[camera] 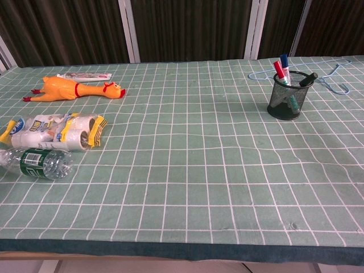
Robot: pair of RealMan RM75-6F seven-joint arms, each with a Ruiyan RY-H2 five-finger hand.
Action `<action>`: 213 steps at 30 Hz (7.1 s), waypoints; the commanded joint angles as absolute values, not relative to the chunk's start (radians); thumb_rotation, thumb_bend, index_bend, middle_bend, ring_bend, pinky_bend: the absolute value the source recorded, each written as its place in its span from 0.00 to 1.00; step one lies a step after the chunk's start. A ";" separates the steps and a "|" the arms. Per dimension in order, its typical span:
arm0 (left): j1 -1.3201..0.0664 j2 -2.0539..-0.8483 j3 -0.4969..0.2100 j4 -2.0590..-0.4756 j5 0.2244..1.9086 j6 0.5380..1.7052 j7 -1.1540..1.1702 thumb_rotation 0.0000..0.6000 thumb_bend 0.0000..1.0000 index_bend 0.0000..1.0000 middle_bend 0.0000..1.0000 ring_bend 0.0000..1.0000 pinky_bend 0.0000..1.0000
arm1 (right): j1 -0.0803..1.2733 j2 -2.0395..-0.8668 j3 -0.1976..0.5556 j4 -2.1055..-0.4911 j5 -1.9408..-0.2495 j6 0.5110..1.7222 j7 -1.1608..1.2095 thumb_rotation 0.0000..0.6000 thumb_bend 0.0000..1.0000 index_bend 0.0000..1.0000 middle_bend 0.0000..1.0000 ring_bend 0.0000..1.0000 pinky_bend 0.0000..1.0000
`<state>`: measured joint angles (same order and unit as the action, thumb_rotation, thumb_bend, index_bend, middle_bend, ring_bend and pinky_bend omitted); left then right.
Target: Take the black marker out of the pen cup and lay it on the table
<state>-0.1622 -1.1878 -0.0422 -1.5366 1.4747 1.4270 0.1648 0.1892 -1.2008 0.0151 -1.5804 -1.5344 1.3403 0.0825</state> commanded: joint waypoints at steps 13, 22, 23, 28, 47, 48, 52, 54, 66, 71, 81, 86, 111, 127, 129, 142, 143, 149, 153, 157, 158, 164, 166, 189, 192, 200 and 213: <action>-0.173 -1.194 -0.037 -1.532 1.499 1.421 0.169 1.00 0.41 0.12 0.07 0.03 0.19 | 0.177 -1.198 0.018 -1.578 -1.534 1.363 0.086 1.00 0.19 0.11 0.11 0.06 0.11; -0.159 -1.171 -0.036 -1.531 1.490 1.431 0.114 1.00 0.41 0.12 0.07 0.03 0.19 | 0.187 -1.239 0.066 -1.567 -1.511 1.390 0.057 1.00 0.19 0.11 0.10 0.07 0.11; -0.156 -1.168 -0.035 -1.533 1.489 1.434 0.113 1.00 0.41 0.12 0.07 0.03 0.19 | 0.193 -1.238 0.072 -1.571 -1.510 1.389 0.050 1.00 0.19 0.11 0.11 0.09 0.11; -0.139 -1.158 -0.034 -1.540 1.494 1.462 0.102 1.00 0.41 0.12 0.07 0.03 0.20 | 0.237 -1.251 0.137 -1.570 -1.508 1.406 -0.037 1.00 0.19 0.18 0.24 0.28 0.27; -0.130 -1.152 -0.038 -1.545 1.490 1.467 0.099 1.00 0.41 0.12 0.07 0.03 0.20 | 0.492 -1.321 0.310 -1.411 -1.276 1.136 -0.249 1.00 0.34 0.59 0.96 1.00 1.00; -0.130 -1.152 -0.038 -1.546 1.490 1.466 0.099 1.00 0.41 0.12 0.07 0.03 0.20 | 0.502 -1.325 0.313 -1.404 -1.264 1.126 -0.263 1.00 0.36 0.59 0.97 1.00 1.00; -0.131 -1.152 -0.038 -1.546 1.493 1.465 0.101 1.00 0.41 0.12 0.07 0.03 0.20 | 0.544 -1.352 0.320 -1.373 -1.212 1.082 -0.314 1.00 0.44 0.59 0.98 1.00 1.00; -0.131 -1.152 -0.038 -1.545 1.494 1.465 0.100 1.00 0.41 0.12 0.07 0.03 0.19 | 0.559 -1.364 0.321 -1.359 -1.197 1.072 -0.325 1.00 0.47 0.59 0.98 1.00 1.00; -0.126 -1.148 -0.042 -1.544 1.491 1.470 0.082 1.00 0.41 0.12 0.07 0.03 0.19 | 0.621 -1.427 0.307 -1.283 -1.111 1.018 -0.384 1.00 0.47 0.59 0.98 1.00 1.00; -0.126 -1.147 -0.042 -1.543 1.495 1.471 0.079 1.00 0.41 0.12 0.07 0.03 0.20 | 0.637 -1.449 0.297 -1.255 -1.083 1.010 -0.418 1.00 0.47 0.59 0.98 1.00 1.00; -0.125 -1.146 -0.044 -1.542 1.493 1.471 0.074 1.00 0.41 0.12 0.07 0.03 0.20 | 0.664 -1.504 0.281 -1.178 -1.071 1.001 -0.412 1.00 0.47 0.60 0.98 1.00 1.00; -0.125 -1.145 -0.044 -1.542 1.494 1.470 0.070 1.00 0.41 0.12 0.07 0.03 0.19 | 0.673 -1.522 0.278 -1.146 -1.068 0.995 -0.401 1.00 0.47 0.61 0.98 1.00 1.00; -0.124 -1.143 -0.048 -1.541 1.486 1.466 0.062 1.00 0.41 0.12 0.07 0.03 0.19 | 0.689 -1.572 0.263 -1.059 -1.089 0.995 -0.351 1.00 0.47 0.64 0.99 1.00 1.00; -0.124 -1.144 -0.053 -1.542 1.477 1.465 0.066 1.00 0.41 0.12 0.07 0.03 0.20 | 0.681 -1.572 0.264 -1.049 -1.081 1.004 -0.350 1.00 0.55 0.65 0.99 1.00 1.00; -0.124 -1.144 -0.053 -1.543 1.476 1.464 0.066 1.00 0.41 0.12 0.07 0.03 0.20 | 0.681 -1.573 0.264 -1.047 -1.082 1.004 -0.349 1.00 0.58 0.66 1.00 1.00 1.00; -0.123 -1.145 -0.056 -1.545 1.471 1.465 0.066 1.00 0.41 0.12 0.07 0.03 0.20 | 0.678 -1.573 0.265 -1.049 -1.095 1.019 -0.335 1.00 1.00 0.84 1.00 1.00 1.00; -0.123 -1.145 -0.056 -1.545 1.471 1.465 0.066 1.00 0.41 0.12 0.07 0.03 0.20 | 0.677 -1.572 0.266 -1.053 -1.098 1.024 -0.330 1.00 1.00 0.86 1.00 1.00 1.00; -0.121 -1.143 -0.057 -1.546 1.467 1.464 0.060 1.00 0.41 0.12 0.07 0.03 0.20 | 0.632 -1.488 0.282 -1.246 -1.157 1.161 -0.322 1.00 1.00 0.91 1.00 1.00 1.00; -0.121 -1.142 -0.056 -1.549 1.467 1.463 0.062 1.00 0.41 0.12 0.07 0.03 0.20 | 0.596 -1.436 0.288 -1.387 -1.200 1.269 -0.362 1.00 1.00 0.91 1.00 1.00 1.00; -0.121 -1.143 -0.055 -1.551 1.468 1.463 0.067 1.00 0.41 0.12 0.07 0.03 0.20 | 0.565 -1.382 0.276 -1.530 -1.259 1.345 -0.397 1.00 1.00 0.91 1.00 1.00 1.00; -0.121 -1.143 -0.056 -1.551 1.467 1.463 0.068 1.00 0.41 0.12 0.07 0.03 0.20 | 0.560 -1.373 0.271 -1.554 -1.274 1.354 -0.398 1.00 1.00 0.91 1.00 1.00 1.00; -0.121 -1.143 -0.056 -1.554 1.463 1.459 0.073 1.00 0.41 0.12 0.07 0.03 0.20 | 0.543 -1.339 0.212 -1.637 -1.383 1.369 -0.397 1.00 1.00 0.91 1.00 1.00 1.00; -0.121 -1.142 -0.056 -1.556 1.463 1.459 0.071 1.00 0.41 0.12 0.07 0.03 0.20 | 0.538 -1.335 0.186 -1.643 -1.404 1.353 -0.397 1.00 1.00 0.91 1.00 1.00 1.00; -0.118 -1.128 -0.051 -1.569 1.459 1.448 0.053 1.00 0.41 0.12 0.07 0.03 0.20 | 0.638 -1.342 0.128 -1.860 -0.804 1.306 -1.455 1.00 1.00 0.93 1.00 1.00 1.00; -0.118 -1.126 -0.051 -1.570 1.456 1.445 0.053 1.00 0.41 0.12 0.07 0.03 0.20 | 0.668 -1.380 0.124 -1.801 -0.737 1.286 -1.472 1.00 1.00 0.93 1.00 1.00 1.00; -0.118 -1.123 -0.052 -1.573 1.450 1.442 0.052 1.00 0.41 0.12 0.07 0.03 0.20 | 0.712 -1.453 0.125 -1.644 -0.669 1.196 -1.376 1.00 0.99 0.76 1.00 1.00 1.00; -0.117 -1.121 -0.050 -1.576 1.453 1.443 0.054 1.00 0.41 0.12 0.07 0.03 0.20 | 0.722 -1.481 0.089 -1.555 -0.703 1.148 -1.216 1.00 0.35 0.26 1.00 1.00 1.00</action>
